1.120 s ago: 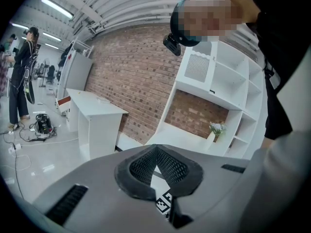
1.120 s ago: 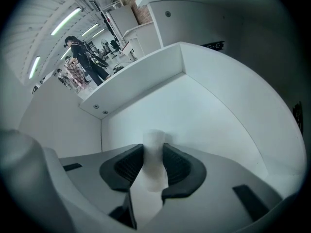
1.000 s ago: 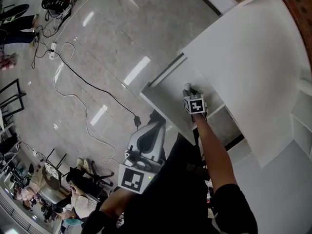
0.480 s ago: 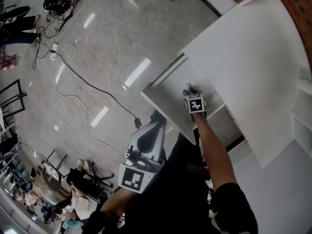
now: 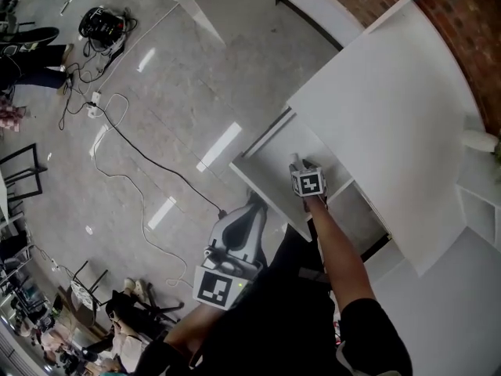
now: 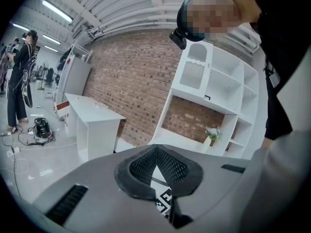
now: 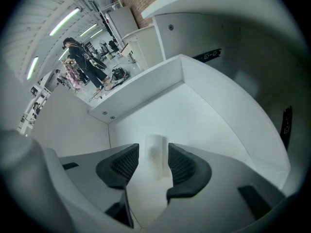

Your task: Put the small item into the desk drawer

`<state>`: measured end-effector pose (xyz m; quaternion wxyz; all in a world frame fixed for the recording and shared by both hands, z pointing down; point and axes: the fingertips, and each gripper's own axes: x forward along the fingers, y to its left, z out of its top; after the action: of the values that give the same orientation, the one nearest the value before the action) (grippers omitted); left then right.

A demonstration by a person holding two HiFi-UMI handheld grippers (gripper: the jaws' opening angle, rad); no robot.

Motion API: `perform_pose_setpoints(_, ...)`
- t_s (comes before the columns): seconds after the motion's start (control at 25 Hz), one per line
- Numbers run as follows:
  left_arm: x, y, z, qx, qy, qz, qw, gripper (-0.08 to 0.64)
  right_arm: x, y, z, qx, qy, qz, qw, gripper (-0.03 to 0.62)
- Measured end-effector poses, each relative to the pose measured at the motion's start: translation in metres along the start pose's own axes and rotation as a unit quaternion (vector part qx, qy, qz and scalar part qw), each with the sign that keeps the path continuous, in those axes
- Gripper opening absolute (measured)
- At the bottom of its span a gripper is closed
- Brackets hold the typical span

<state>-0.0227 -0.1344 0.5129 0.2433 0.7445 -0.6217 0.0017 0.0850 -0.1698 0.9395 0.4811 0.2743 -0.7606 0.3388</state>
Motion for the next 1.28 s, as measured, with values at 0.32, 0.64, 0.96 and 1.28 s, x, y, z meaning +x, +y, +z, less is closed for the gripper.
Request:
perform_pose_setpoints(0.32,-0.026,-0.019,0.034,0.012,-0.038,-0.011,0.9992,0.025,-0.054,0.019,0.002,0.009,-0.013,0.004,1.0,0.146)
perform_pose_setpoints(0.64,-0.047,-0.03,0.066,0.034,-0.065,-0.02,0.9971,0.025,-0.119,0.04,0.024,0.02,-0.056,0.025,0.998,0.09)
perform_pose_setpoints(0.96,-0.062,-0.045,0.093,0.062,-0.098,-0.035,0.9927,0.025,-0.212,0.057,0.072,0.032,-0.16,0.042,0.986,0.04)
perform_pose_setpoints(1.28,-0.066,-0.064,0.122,0.081,-0.131,-0.055,0.9865,0.025,-0.324,0.069,0.12,0.02,-0.279,0.043,0.959,0.038)
